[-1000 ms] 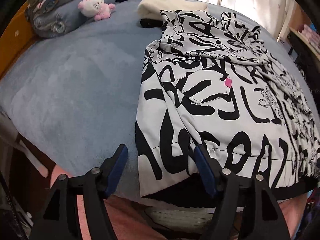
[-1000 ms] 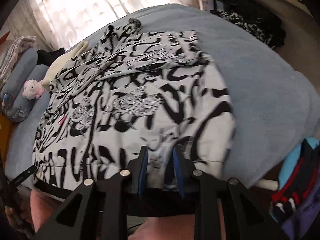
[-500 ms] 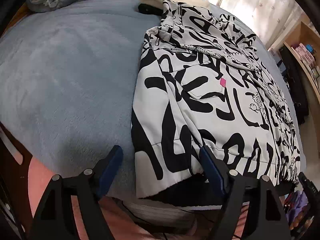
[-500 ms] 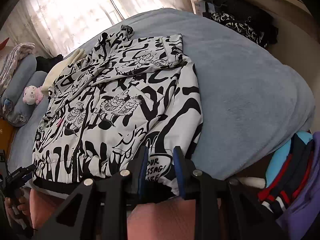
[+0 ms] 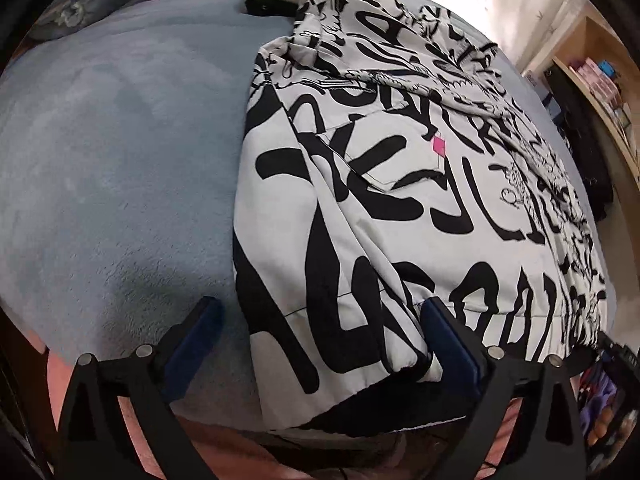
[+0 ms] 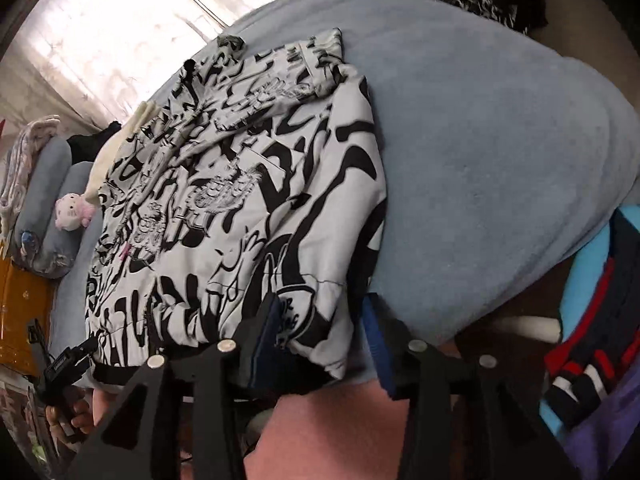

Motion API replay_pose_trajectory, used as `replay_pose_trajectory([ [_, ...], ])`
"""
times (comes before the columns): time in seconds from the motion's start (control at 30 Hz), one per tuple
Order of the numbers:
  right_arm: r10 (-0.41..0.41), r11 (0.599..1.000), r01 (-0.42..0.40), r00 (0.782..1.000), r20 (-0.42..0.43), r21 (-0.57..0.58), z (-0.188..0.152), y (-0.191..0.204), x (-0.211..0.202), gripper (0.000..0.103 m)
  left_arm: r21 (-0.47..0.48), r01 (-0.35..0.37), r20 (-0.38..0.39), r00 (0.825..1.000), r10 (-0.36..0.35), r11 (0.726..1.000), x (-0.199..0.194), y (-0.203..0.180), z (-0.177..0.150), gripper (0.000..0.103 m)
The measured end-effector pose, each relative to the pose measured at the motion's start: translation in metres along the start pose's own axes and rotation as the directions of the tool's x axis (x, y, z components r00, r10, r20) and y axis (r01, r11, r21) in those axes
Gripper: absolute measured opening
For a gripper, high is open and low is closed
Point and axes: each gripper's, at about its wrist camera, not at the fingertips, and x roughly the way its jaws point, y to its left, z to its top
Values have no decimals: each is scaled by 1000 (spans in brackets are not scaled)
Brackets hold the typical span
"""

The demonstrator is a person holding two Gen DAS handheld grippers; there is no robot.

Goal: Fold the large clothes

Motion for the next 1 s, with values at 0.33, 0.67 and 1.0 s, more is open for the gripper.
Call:
replay_pose_trajectory([
  [0.33, 50, 999, -50, 999, 0, 22, 0, 0, 17, 62, 22, 81, -7, 997, -81, 996, 6, 9, 0, 102],
  [0.67, -19, 996, 21, 999, 30, -91, -2, 20, 16, 36, 18, 13, -4, 1000, -13, 1000, 3, -9, 8, 63],
  [1.0, -5, 992, 15, 996, 85, -124, 2, 39, -9, 15, 41, -75, 49, 996, 73, 996, -24, -37, 12, 13],
])
